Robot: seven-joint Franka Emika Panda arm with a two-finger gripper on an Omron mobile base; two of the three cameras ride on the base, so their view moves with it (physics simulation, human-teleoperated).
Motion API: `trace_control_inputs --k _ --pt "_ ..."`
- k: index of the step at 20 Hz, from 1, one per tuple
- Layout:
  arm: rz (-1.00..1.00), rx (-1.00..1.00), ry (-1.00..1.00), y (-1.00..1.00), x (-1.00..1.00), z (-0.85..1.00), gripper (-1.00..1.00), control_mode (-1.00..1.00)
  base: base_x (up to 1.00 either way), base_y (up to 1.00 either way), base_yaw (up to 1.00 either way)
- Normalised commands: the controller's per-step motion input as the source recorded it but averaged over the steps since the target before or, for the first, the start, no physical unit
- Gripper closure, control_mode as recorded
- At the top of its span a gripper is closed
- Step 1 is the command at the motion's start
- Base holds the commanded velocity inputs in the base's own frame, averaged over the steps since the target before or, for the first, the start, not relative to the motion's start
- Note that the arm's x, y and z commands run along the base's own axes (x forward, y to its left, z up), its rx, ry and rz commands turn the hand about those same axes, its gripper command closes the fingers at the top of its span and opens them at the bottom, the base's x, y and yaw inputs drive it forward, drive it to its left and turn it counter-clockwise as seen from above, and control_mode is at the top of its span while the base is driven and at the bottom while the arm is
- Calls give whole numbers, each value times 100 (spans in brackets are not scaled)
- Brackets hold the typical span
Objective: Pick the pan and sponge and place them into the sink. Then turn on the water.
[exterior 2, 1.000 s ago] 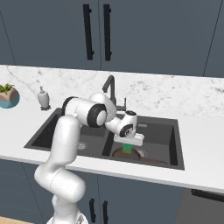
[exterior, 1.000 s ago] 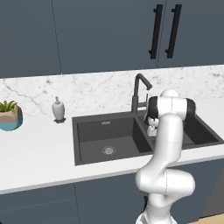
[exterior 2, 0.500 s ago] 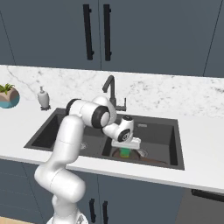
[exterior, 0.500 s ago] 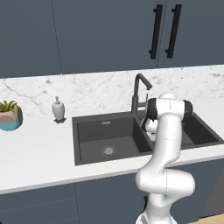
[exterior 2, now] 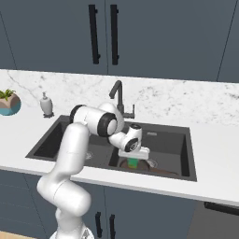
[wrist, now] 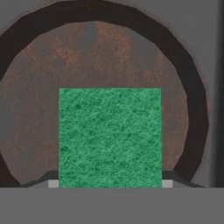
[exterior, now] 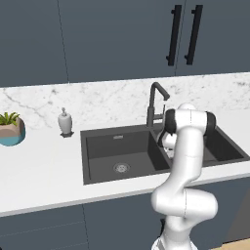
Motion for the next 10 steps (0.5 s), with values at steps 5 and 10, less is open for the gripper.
trace_control_inputs --k 5,10 --pt "0 0 -20 -3 -23 34 -100 -100 0 0 0" --pt "0 0 -18 -16 -35 65 -100 -100 0 0 0"
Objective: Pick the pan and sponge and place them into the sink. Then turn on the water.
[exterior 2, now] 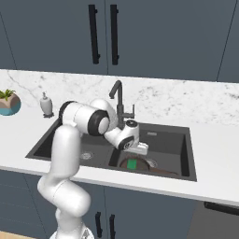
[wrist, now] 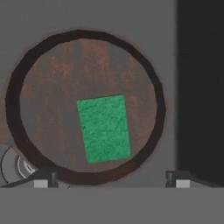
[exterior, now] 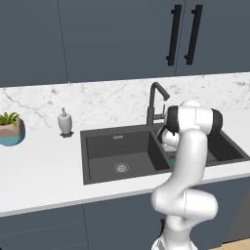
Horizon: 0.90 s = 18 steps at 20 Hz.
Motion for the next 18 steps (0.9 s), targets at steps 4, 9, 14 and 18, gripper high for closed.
trace_control_inputs --k 4,9,14,18 --pt "0 3 -16 -22 -79 69 -100 -100 0 0 0" --pt "0 1 -14 -28 -78 59 -100 -100 0 0 0" --pt "1 0 -14 -12 -53 68 -100 -100 0 0 0" --pt "8 0 -12 -12 -7 79 -100 -100 0 0 0"
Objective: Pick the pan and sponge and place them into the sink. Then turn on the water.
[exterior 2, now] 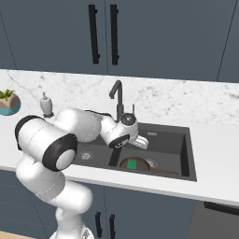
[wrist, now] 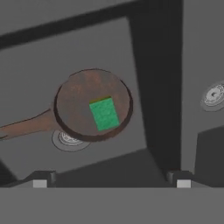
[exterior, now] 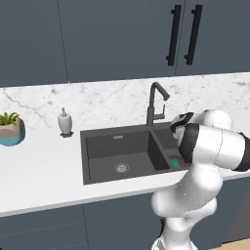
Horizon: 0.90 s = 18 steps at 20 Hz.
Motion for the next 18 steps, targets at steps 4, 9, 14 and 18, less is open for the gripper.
trace_control_inputs --k 4,9,14,18 --pt "8 0 -4 -28 -20 97 -100 -100 0 0 0" --pt "7 0 -4 -28 -80 53 -100 -100 0 0 0" --pt "12 0 0 0 -61 33 -100 -100 0 0 0" --pt "2 0 1 0 -4 2 -100 -100 0 0 0"
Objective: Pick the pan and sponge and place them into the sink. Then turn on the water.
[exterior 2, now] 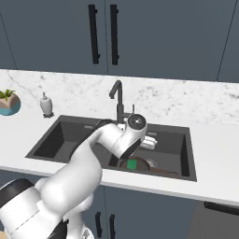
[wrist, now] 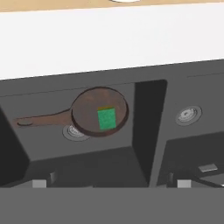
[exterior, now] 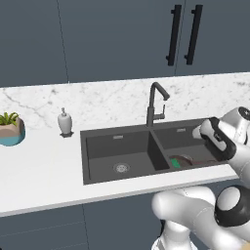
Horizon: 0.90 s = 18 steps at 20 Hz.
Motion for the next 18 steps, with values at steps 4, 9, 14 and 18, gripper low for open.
trace_control_inputs --k 4,9,14,18 --pt "0 0 0 0 2 8 -100 -100 0 0 0" --pt "0 6 -4 -14 3 34 -100 -100 0 0 0" --pt "0 8 -13 0 -5 51 -100 -100 0 0 0" --pt "0 6 -12 0 0 36 -100 -100 0 0 0"
